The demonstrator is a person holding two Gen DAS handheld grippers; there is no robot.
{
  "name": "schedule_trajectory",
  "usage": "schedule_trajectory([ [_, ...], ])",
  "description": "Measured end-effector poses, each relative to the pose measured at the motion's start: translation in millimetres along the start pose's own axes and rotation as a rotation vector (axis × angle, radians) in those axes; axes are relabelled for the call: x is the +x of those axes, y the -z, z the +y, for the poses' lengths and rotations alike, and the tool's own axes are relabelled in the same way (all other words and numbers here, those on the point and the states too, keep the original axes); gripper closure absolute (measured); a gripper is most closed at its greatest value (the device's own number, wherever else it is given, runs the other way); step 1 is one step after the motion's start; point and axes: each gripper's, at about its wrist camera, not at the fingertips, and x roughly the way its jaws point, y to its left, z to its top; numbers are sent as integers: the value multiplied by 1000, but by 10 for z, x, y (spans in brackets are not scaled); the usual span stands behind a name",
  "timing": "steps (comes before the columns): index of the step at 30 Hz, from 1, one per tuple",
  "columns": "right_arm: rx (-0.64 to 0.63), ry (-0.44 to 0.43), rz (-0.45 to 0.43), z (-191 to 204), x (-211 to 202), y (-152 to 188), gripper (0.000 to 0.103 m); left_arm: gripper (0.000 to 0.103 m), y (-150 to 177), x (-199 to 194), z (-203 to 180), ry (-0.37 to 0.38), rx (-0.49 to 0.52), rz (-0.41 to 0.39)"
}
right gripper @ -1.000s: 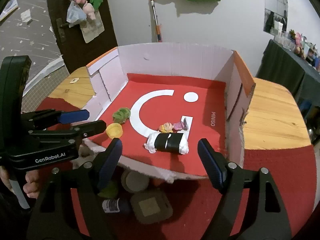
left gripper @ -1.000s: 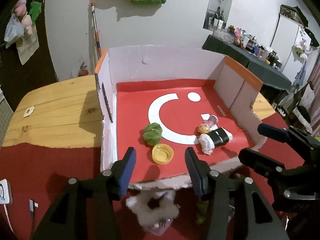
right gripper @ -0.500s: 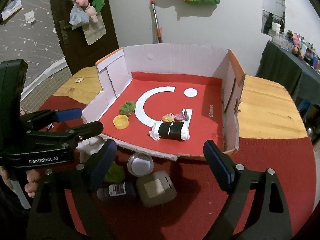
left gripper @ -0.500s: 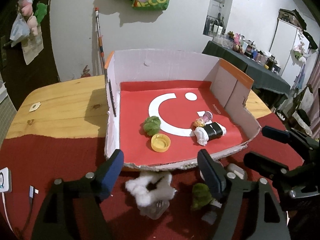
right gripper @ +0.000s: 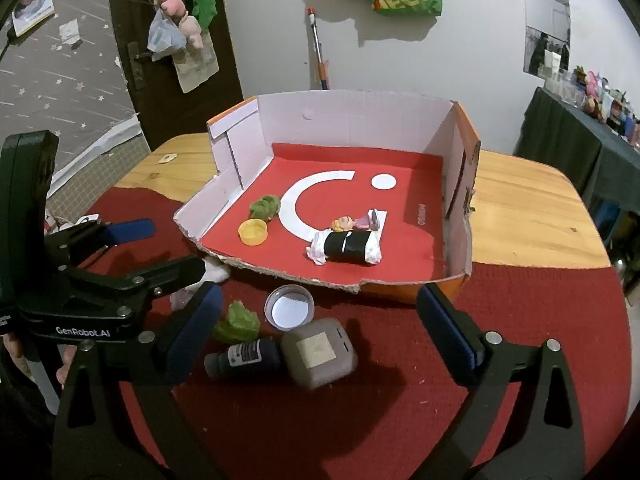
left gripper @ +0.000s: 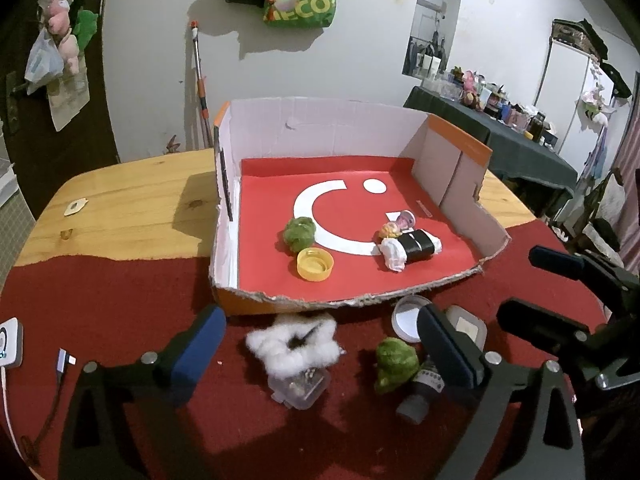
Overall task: Organize objects
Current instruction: 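Withdraw both grippers out of the box toward the table, then move left gripper to the clear plastic box while right gripper approaches the grey case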
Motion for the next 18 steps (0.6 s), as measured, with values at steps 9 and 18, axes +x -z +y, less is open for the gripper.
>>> schedule_trajectory([
  [9, 14, 6, -11, 14, -31, 133, 2, 0, 107, -34, -1, -4, -4, -3],
  [18, 11, 11, -4, 75, -9, 267, 2, 0, 272, -31, 94, -6, -42, 6],
])
